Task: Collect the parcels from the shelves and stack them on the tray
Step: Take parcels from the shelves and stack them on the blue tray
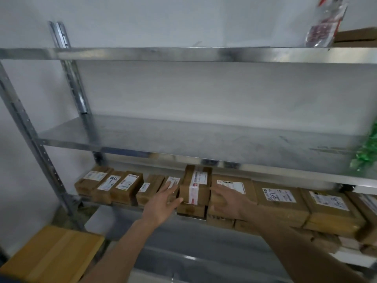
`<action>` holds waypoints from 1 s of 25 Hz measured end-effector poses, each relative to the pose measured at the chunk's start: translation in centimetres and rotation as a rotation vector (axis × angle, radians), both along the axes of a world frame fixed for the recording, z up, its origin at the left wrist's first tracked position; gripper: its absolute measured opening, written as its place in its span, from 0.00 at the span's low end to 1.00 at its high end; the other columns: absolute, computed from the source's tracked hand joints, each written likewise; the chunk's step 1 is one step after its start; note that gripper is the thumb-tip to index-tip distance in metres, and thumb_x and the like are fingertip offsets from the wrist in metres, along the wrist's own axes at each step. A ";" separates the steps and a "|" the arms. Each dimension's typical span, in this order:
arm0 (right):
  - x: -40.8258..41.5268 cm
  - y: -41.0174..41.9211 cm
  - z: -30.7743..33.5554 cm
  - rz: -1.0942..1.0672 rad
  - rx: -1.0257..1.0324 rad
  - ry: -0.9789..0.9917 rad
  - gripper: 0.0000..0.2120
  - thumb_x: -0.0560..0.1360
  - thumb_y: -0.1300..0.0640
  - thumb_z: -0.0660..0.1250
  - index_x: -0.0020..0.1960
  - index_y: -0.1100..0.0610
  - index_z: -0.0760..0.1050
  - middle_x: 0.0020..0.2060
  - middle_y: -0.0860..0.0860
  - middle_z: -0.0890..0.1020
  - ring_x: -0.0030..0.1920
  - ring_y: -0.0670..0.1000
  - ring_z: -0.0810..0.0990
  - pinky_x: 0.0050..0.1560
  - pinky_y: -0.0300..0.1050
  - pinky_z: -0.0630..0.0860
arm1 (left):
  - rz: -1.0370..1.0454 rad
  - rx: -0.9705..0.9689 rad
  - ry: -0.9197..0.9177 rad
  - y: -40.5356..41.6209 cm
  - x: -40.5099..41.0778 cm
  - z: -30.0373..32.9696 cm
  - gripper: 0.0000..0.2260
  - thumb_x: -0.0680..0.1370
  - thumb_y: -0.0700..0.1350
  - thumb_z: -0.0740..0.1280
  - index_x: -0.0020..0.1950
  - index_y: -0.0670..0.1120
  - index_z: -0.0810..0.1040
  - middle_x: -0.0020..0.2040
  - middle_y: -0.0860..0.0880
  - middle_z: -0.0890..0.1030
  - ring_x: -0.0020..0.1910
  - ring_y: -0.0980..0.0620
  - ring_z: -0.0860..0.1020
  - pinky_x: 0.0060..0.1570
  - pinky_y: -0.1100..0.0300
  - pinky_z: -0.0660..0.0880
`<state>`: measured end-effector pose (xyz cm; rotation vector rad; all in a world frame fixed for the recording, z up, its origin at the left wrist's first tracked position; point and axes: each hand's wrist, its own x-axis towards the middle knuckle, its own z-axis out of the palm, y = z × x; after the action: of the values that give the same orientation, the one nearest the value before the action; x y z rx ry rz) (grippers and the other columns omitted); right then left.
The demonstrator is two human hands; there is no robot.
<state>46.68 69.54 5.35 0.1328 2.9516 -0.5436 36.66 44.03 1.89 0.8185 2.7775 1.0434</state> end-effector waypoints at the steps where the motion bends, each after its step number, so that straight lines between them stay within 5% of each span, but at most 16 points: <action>1: -1.1 0.0 -0.5 -0.006 0.002 -0.001 0.33 0.79 0.45 0.66 0.80 0.47 0.56 0.79 0.47 0.59 0.77 0.50 0.60 0.75 0.48 0.61 | -0.006 -0.001 -0.008 0.4 -1.2 -0.7 0.27 0.78 0.62 0.63 0.76 0.58 0.65 0.79 0.58 0.57 0.74 0.56 0.63 0.70 0.54 0.65; 8: -8.9 -0.3 -4.6 -0.123 0.022 0.011 0.29 0.79 0.47 0.67 0.77 0.51 0.63 0.73 0.50 0.69 0.69 0.52 0.71 0.68 0.49 0.69 | -0.108 -0.084 -0.006 2.5 -10.9 -6.5 0.28 0.78 0.66 0.58 0.77 0.60 0.61 0.79 0.56 0.55 0.77 0.52 0.59 0.73 0.47 0.64; 14: -13.5 1.0 -9.6 -0.282 0.011 0.069 0.19 0.76 0.43 0.67 0.66 0.37 0.68 0.60 0.40 0.77 0.58 0.43 0.78 0.59 0.51 0.79 | -0.216 -0.038 -0.009 5.5 -16.5 -10.8 0.26 0.80 0.66 0.56 0.76 0.59 0.63 0.78 0.55 0.60 0.77 0.50 0.59 0.73 0.45 0.63; 18: -14.5 2.0 -11.6 -0.289 0.061 0.077 0.24 0.75 0.40 0.64 0.69 0.37 0.65 0.65 0.41 0.75 0.62 0.46 0.76 0.61 0.54 0.77 | -0.310 0.001 -0.005 7.3 -18.3 -13.7 0.23 0.81 0.63 0.56 0.76 0.65 0.58 0.75 0.61 0.57 0.73 0.57 0.59 0.72 0.52 0.61; 22: -14.7 1.6 -11.0 -0.320 0.057 0.078 0.27 0.76 0.43 0.66 0.72 0.38 0.63 0.68 0.44 0.74 0.64 0.49 0.75 0.64 0.55 0.75 | -0.307 0.002 0.024 9.3 -20.0 -15.7 0.24 0.78 0.69 0.50 0.74 0.74 0.51 0.79 0.57 0.54 0.75 0.49 0.63 0.69 0.37 0.66; 25: -15.2 1.5 -10.7 -0.330 0.051 0.110 0.28 0.77 0.45 0.67 0.74 0.42 0.63 0.70 0.46 0.72 0.65 0.51 0.74 0.65 0.54 0.73 | -0.330 0.040 0.031 10.0 -21.0 -16.6 0.23 0.78 0.70 0.48 0.73 0.74 0.51 0.79 0.56 0.54 0.73 0.48 0.66 0.64 0.40 0.72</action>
<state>31.52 71.02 -5.40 0.6226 3.0682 -0.5296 15.69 54.01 -14.74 1.2538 2.5287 1.0327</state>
